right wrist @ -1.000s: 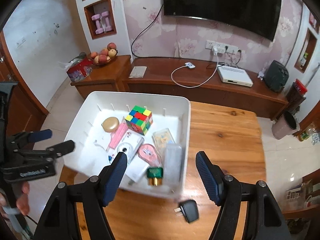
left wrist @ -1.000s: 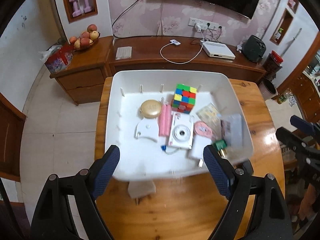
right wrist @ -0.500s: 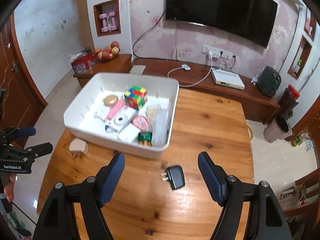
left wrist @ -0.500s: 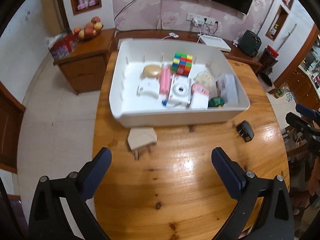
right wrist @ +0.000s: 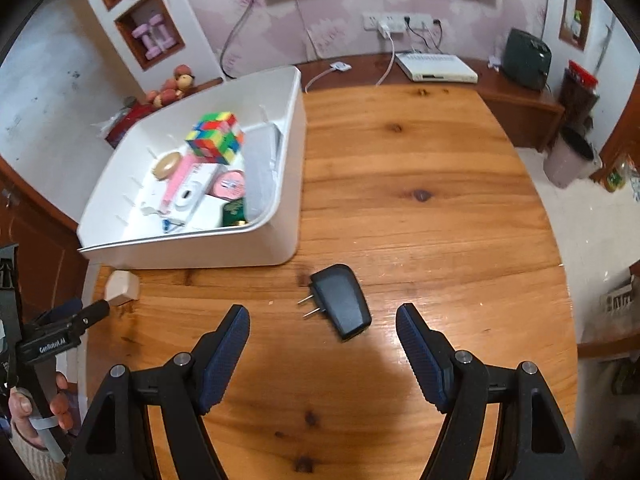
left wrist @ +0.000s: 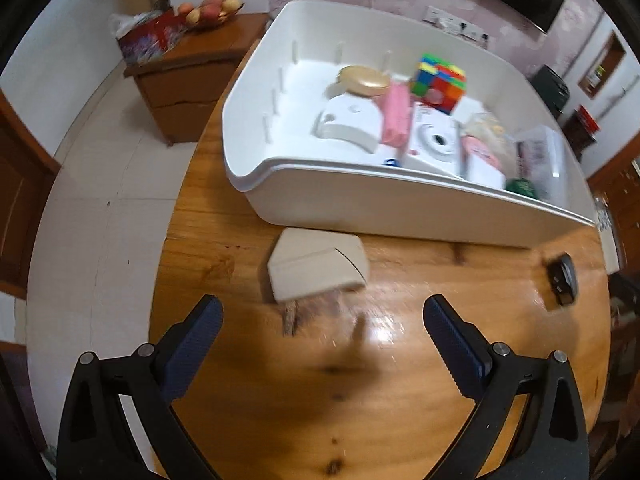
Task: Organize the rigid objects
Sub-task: 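Grasp the black plug adapter with the right gripper while the left grasps the beige wedge, then carry the plug adapter and beige wedge over the white bin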
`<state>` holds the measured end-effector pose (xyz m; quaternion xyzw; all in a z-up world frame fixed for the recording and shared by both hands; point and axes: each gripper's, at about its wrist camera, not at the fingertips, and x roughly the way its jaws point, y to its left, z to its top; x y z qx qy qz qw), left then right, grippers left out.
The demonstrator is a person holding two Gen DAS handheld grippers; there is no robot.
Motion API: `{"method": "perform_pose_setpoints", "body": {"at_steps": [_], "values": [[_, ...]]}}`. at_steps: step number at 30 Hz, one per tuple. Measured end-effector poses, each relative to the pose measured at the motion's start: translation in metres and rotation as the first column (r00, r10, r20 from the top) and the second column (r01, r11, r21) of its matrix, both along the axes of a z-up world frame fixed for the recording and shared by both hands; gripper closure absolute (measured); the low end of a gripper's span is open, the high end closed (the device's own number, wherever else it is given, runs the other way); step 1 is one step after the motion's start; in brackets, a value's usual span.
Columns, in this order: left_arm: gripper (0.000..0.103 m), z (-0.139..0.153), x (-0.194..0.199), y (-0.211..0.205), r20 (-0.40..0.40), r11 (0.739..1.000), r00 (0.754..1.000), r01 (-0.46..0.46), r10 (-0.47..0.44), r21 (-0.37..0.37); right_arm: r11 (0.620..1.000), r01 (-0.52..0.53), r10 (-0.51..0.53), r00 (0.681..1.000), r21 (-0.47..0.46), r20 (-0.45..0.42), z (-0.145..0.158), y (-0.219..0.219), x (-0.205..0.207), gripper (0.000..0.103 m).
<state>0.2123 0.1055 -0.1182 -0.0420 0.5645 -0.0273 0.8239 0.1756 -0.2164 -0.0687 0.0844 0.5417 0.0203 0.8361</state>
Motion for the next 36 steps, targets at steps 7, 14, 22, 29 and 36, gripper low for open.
{"method": "perform_pose_setpoints", "body": {"at_steps": [7, 14, 22, 29, 36], "values": [[0.003, -0.023, 0.013, -0.003, -0.03, 0.999, 0.999, -0.041, 0.041, -0.008, 1.0, 0.03, -0.03, 0.998, -0.003, -0.057, -0.033, -0.003, 0.024, 0.027], [0.003, -0.033, 0.021, 0.001, -0.05, 0.996, 0.995, -0.089, 0.087, -0.03, 0.997, 0.07, -0.073, 0.993, -0.039, -0.096, -0.056, -0.001, 0.036, 0.027], [0.004, -0.035, 0.02, -0.004, -0.051, 0.995, 0.994, -0.098, 0.098, 0.003, 0.993, 0.073, -0.086, 0.985, -0.09, -0.148, -0.077, 0.003, 0.04, 0.043], [0.022, -0.033, 0.016, -0.007, -0.034, 0.993, 0.995, -0.092, 0.095, 0.081, 0.992, 0.069, -0.085, 0.983, -0.104, -0.162, -0.079, 0.004, 0.038, 0.044], [0.037, -0.027, 0.009, -0.007, -0.037, 0.998, 0.998, -0.055, 0.057, 0.04, 0.994, 0.062, -0.078, 0.981, -0.093, -0.177, -0.079, 0.0, 0.028, 0.045]]}}
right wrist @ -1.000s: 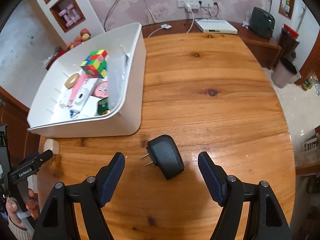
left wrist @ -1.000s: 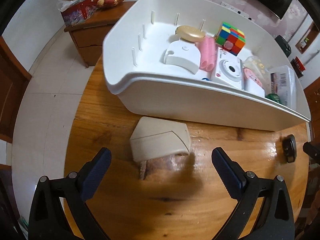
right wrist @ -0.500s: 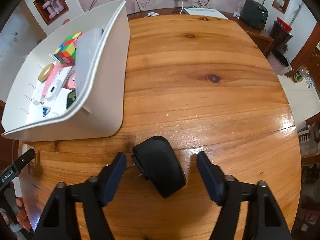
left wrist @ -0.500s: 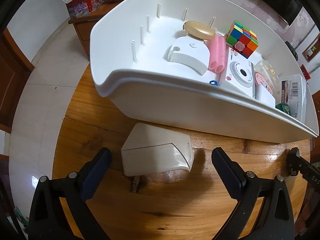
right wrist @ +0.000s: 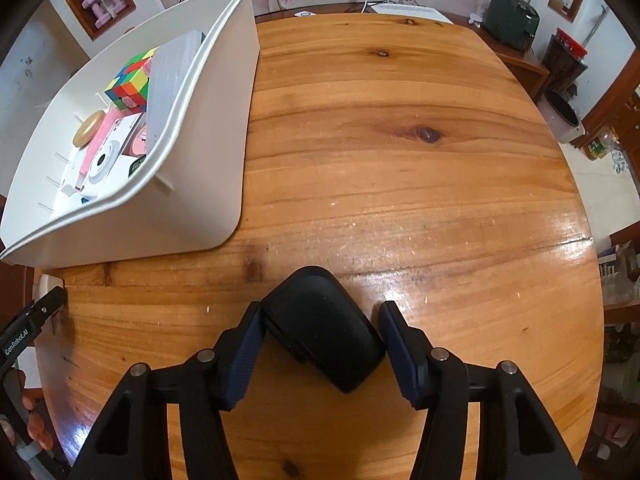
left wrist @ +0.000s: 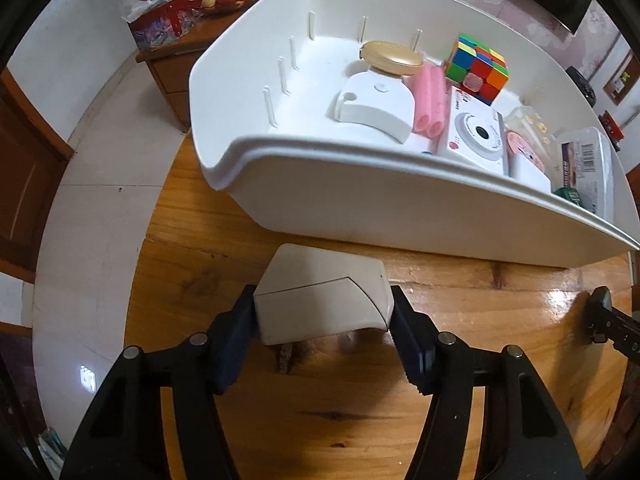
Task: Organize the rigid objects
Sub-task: 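Carry the plug adapter and beige wedge over the white bin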
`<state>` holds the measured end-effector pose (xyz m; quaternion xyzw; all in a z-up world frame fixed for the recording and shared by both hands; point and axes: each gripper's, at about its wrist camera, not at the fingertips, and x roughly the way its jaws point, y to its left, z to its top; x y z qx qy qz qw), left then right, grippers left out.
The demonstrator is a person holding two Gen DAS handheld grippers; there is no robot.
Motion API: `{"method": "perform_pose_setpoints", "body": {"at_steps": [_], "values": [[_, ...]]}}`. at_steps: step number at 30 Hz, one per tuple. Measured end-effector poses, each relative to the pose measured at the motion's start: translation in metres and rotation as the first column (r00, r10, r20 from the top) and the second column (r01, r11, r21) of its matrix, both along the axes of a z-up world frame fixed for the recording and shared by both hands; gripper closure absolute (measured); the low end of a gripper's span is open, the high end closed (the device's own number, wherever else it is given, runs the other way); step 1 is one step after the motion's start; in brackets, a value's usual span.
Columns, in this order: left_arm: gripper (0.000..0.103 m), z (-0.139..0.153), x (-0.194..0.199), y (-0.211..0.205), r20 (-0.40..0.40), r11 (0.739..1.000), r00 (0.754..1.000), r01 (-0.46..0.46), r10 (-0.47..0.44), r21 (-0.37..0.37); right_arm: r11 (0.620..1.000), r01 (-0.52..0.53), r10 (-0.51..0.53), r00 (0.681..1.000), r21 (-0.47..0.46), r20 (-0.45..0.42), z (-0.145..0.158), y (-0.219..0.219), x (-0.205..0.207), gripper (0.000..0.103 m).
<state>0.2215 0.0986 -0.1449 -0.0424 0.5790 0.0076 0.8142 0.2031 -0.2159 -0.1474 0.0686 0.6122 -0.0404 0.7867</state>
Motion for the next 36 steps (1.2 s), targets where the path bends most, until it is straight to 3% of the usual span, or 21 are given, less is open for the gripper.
{"method": "perform_pose_setpoints", "body": {"at_steps": [4, 7, 13, 20, 24, 29, 36], "values": [[0.037, 0.006, -0.008, -0.003, -0.01, 0.999, 1.0, 0.001, -0.001, -0.052, 1.0, -0.009, 0.008, 1.0, 0.027, 0.007, 0.006, 0.001, -0.008, 0.045], [0.037, 0.022, -0.021, -0.012, 0.019, 0.998, 0.999, 0.033, -0.032, -0.05, 0.999, -0.018, 0.017, 1.0, 0.048, 0.026, 0.016, 0.0, -0.015, 0.045], [0.037, 0.078, -0.033, -0.035, 0.106, 0.992, 0.987, 0.122, -0.119, -0.021, 0.996, -0.068, 0.062, 0.993, 0.064, 0.097, 0.054, 0.012, -0.025, 0.045], [0.037, 0.151, -0.019, -0.048, 0.216, 0.982, 0.958, 0.182, -0.188, 0.05, 0.986, -0.167, 0.156, 0.954, 0.023, 0.255, 0.142, 0.041, -0.029, 0.045], [0.037, 0.184, -0.016, -0.049, 0.269, 0.977, 0.94, 0.194, -0.211, 0.09, 0.978, -0.209, 0.204, 0.913, -0.022, 0.353, 0.204, 0.052, -0.028, 0.045], [0.037, 0.212, -0.007, -0.049, 0.325, 0.973, 0.919, 0.19, -0.223, 0.13, 0.966, -0.243, 0.254, 0.86, -0.083, 0.443, 0.273, 0.068, -0.014, 0.045], [0.037, 0.238, 0.017, -0.05, 0.424, 0.967, 0.877, 0.145, -0.224, 0.212, 0.961, -0.241, 0.274, 0.809, -0.132, 0.52, 0.329, 0.087, 0.019, 0.045]]}}
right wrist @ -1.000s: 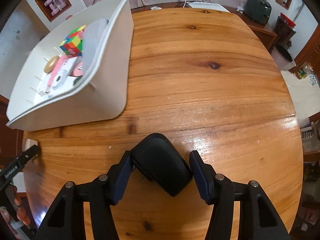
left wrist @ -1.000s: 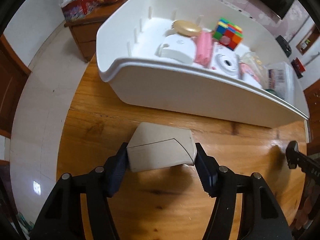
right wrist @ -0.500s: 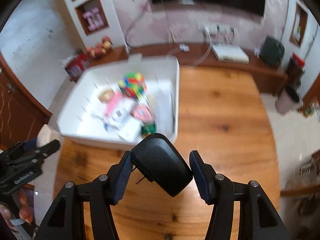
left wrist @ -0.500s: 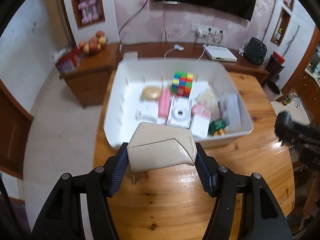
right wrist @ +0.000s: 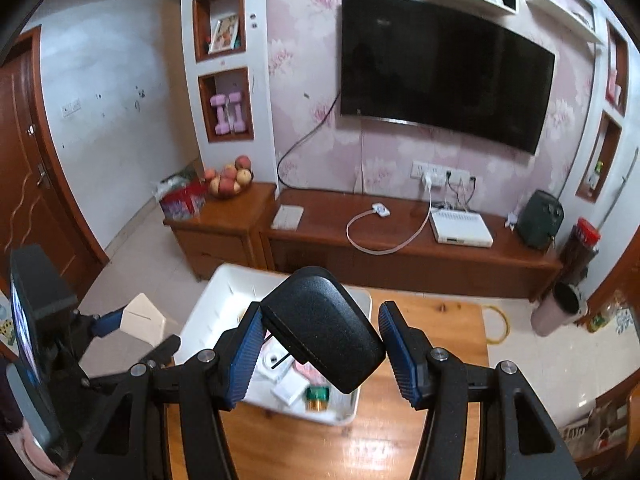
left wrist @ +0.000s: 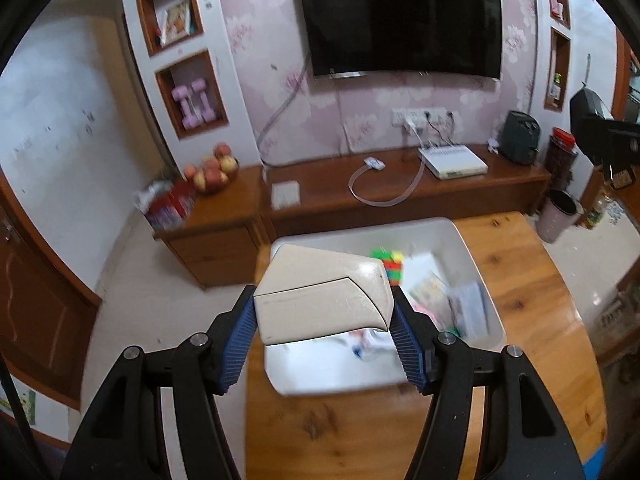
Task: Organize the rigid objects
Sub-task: 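Carry the plug adapter and beige wedge over the white bin, then open both grippers to drop the adapter and wedge into the bin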
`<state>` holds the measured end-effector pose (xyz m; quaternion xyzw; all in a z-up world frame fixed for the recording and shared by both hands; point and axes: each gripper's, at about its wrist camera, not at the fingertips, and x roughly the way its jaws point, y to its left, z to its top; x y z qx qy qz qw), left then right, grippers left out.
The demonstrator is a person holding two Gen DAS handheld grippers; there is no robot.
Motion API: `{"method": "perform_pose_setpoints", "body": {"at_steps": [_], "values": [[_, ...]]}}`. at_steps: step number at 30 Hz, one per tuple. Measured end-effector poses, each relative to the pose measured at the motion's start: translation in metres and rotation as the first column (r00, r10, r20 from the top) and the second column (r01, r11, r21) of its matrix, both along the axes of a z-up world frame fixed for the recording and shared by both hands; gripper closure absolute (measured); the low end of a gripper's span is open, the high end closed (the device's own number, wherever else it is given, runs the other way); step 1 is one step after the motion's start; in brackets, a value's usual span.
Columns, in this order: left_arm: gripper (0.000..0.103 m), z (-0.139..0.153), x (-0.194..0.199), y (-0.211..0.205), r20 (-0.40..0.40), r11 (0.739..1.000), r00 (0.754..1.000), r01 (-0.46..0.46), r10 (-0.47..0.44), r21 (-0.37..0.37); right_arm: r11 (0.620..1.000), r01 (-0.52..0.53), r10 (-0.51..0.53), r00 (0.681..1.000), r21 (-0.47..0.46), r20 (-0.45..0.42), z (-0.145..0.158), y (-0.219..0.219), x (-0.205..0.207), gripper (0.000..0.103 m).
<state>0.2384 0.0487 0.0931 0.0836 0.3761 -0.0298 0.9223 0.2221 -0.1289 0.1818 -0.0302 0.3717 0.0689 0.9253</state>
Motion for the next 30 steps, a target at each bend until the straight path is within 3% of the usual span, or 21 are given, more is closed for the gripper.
{"method": "perform_pose_setpoints", "body": {"at_steps": [6, 10, 19, 22, 27, 30], "values": [[0.037, -0.023, 0.046, 0.01, -0.051, 0.998, 0.998, -0.029, 0.026, -0.058, 1.0, 0.008, -0.007, 0.999, 0.026, -0.044, -0.014, 0.011, 0.044, 0.045], [0.037, -0.057, 0.074, 0.011, -0.13, 0.994, 0.991, -0.05, 0.037, -0.101, 0.998, 0.017, -0.006, 0.987, 0.065, -0.159, -0.058, 0.017, 0.081, 0.045], [0.037, -0.159, 0.118, -0.004, -0.331, 0.991, 0.943, -0.085, 0.046, -0.102, 0.997, 0.06, -0.04, 0.921, 0.039, -0.388, -0.186, 0.022, 0.134, 0.044], [0.037, -0.178, 0.122, -0.008, -0.368, 0.991, 0.929, -0.091, 0.048, -0.1, 0.998, 0.06, -0.045, 0.901, 0.02, -0.432, -0.216, 0.024, 0.141, 0.044], [0.036, -0.198, 0.127, -0.01, -0.437, 0.99, 0.898, -0.102, 0.049, -0.098, 0.998, 0.058, -0.044, 0.879, 0.014, -0.474, -0.245, 0.022, 0.147, 0.044], [0.033, -0.199, 0.125, -0.006, -0.466, 0.98, 0.884, -0.132, 0.048, -0.15, 0.999, 0.052, -0.037, 0.882, 0.018, -0.47, -0.248, 0.021, 0.146, 0.042]]}}
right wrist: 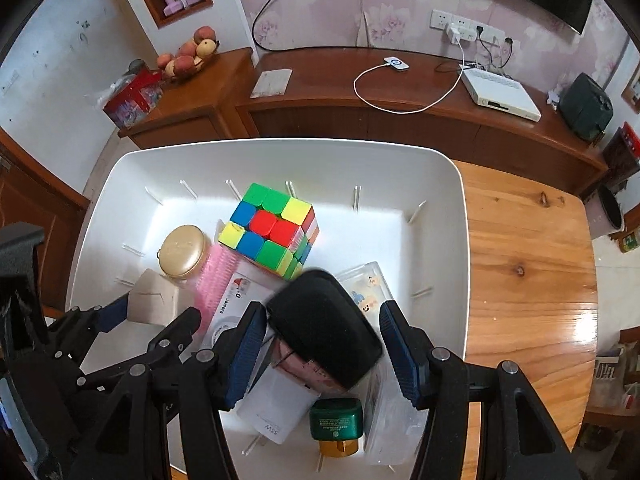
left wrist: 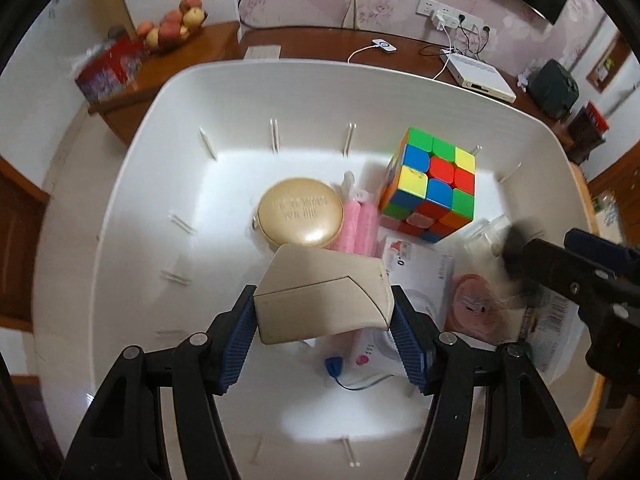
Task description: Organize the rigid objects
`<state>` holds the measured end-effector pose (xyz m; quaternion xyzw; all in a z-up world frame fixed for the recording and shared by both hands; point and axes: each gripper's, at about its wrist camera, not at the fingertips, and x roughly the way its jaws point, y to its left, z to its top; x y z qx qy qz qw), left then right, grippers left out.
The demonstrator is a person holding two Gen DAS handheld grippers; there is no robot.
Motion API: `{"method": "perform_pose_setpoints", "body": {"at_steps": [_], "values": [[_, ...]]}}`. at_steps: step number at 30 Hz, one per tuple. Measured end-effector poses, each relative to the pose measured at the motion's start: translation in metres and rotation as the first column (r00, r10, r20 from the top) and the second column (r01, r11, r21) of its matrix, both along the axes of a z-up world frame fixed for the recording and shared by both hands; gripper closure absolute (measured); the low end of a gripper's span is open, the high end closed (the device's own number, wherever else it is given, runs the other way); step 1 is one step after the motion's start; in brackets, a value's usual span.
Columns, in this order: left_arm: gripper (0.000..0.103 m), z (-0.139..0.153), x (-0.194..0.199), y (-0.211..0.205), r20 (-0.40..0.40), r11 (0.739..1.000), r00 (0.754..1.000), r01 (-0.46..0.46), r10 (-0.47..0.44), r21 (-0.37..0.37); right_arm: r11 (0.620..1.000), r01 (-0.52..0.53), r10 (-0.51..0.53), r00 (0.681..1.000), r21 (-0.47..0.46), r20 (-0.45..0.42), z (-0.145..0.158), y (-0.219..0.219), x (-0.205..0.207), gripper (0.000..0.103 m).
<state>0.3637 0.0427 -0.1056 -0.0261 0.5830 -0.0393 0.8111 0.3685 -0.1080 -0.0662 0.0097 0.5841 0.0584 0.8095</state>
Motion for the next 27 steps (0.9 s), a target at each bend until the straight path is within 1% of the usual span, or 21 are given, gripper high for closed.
{"method": "perform_pose_setpoints", "body": {"at_steps": [1, 2, 3, 5, 7, 9, 13, 16, 20, 22, 27], "values": [[0.03, 0.001, 0.0, 0.001, -0.004, 1.0, 1.0, -0.006, 0.006, -0.019, 1.0, 0.0, 0.0, 1.0, 0.001, 0.006, 0.001, 0.0, -0.001, 0.037], [0.022, 0.003, -0.003, 0.002, 0.001, 0.999, 1.0, -0.006, 0.006, -0.039, 1.0, 0.0, 0.0, 1.0, 0.0, 0.016, 0.003, -0.001, -0.003, 0.034], [0.016, 0.006, -0.005, 0.001, 0.01, 0.999, 1.0, -0.004, 0.004, -0.042, 1.0, -0.004, 0.004, 0.999, 0.005, 0.038, 0.007, -0.002, -0.007, 0.032], [0.015, 0.013, -0.01, 0.002, 0.035, 1.0, 0.999, -0.001, 0.002, -0.031, 1.0, -0.013, 0.012, 0.998, 0.003, 0.061, 0.013, -0.002, -0.01, 0.032], [0.011, 0.019, -0.017, 0.001, 0.043, 1.0, 0.999, 0.005, -0.004, -0.023, 1.0, -0.017, 0.017, 0.996, 0.0, 0.085, 0.022, -0.002, -0.019, 0.032], [0.007, 0.026, -0.024, 0.003, 0.055, 0.999, 0.998, 0.011, -0.01, -0.03, 1.0, -0.023, 0.023, 0.993, -0.001, 0.113, 0.032, -0.002, -0.027, 0.032], [0.007, 0.044, -0.042, 0.004, 0.076, 0.999, 0.997, 0.029, -0.026, -0.034, 0.999, -0.041, 0.043, 0.985, -0.015, 0.165, 0.052, -0.003, -0.051, 0.032], [0.007, 0.057, -0.055, 0.005, 0.094, 0.999, 0.995, 0.04, -0.036, -0.037, 0.999, -0.041, 0.045, 0.982, -0.027, 0.185, 0.064, -0.007, -0.071, 0.032], [0.007, 0.08, -0.081, 0.004, 0.133, 0.998, 0.99, 0.06, -0.057, -0.024, 0.999, -0.036, 0.037, 0.979, -0.007, 0.2, 0.081, -0.015, -0.096, 0.032], [0.007, 0.092, -0.099, 0.003, 0.152, 0.997, 0.986, 0.073, -0.07, -0.013, 0.999, -0.036, 0.039, 0.975, -0.017, 0.22, 0.092, -0.019, -0.112, 0.032], [0.007, 0.117, -0.138, -0.001, 0.193, 0.996, 0.977, 0.093, -0.088, -0.014, 0.998, -0.034, 0.045, 0.961, -0.044, 0.274, 0.12, -0.027, -0.154, 0.032]]}}
